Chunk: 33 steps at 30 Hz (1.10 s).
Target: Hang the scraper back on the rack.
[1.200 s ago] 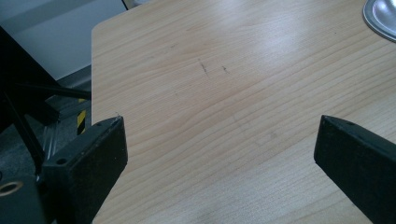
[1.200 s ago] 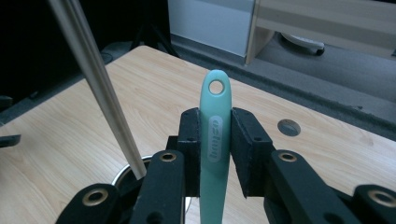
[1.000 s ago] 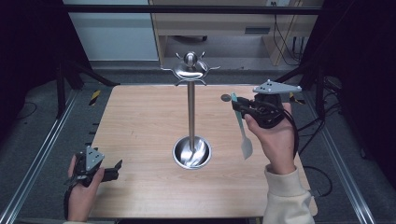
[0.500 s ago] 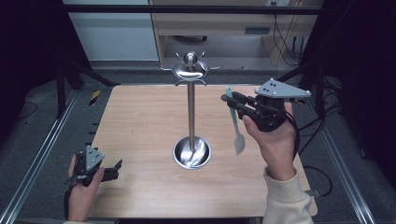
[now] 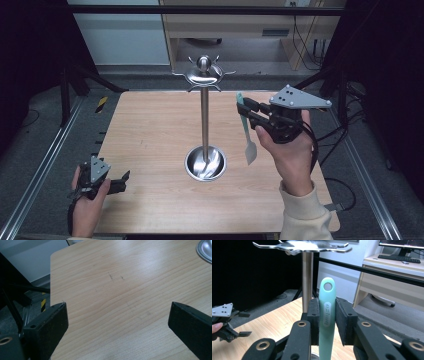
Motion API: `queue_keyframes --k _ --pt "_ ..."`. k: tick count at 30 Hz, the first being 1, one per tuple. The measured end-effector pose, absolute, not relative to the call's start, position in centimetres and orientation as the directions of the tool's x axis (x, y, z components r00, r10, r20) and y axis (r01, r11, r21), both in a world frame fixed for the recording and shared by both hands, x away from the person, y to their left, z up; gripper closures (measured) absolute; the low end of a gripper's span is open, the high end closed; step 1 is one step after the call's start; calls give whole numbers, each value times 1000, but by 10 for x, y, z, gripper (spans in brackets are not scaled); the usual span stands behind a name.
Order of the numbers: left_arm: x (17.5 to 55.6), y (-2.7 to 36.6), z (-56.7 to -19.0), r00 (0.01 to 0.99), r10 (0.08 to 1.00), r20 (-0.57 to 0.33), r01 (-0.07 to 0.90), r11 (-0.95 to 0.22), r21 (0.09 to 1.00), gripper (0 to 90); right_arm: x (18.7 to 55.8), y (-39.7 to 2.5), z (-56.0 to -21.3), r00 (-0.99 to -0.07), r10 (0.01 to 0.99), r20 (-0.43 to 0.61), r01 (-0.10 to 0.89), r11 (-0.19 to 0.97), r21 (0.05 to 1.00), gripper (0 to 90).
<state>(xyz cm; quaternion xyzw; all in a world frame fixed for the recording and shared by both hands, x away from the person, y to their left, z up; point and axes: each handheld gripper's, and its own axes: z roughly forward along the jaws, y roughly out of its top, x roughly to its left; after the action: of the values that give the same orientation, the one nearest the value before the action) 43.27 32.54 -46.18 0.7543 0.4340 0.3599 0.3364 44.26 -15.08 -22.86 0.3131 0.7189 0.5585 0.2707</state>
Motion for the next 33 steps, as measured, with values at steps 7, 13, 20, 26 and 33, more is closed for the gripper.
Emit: queue_keyframes --k 7,13,20,26,33 --pt "433 326 -461 360 898 253 411 -396 821 25 435 -146 -225 -661 748 -54 99 158 982 743" --pt "432 326 -461 358 898 255 409 -397 822 26 431 -139 -223 -666 742 -71 84 170 982 742" --pt "433 326 -461 357 898 258 408 -398 821 27 431 -136 -222 -671 737 -78 74 171 982 742" --pt "433 326 -461 358 897 260 410 -402 819 27 426 -134 -216 -680 729 -81 44 151 987 742" --pt "433 324 -462 365 893 262 411 -408 816 27 422 -126 -207 -681 727 -89 37 155 987 742"
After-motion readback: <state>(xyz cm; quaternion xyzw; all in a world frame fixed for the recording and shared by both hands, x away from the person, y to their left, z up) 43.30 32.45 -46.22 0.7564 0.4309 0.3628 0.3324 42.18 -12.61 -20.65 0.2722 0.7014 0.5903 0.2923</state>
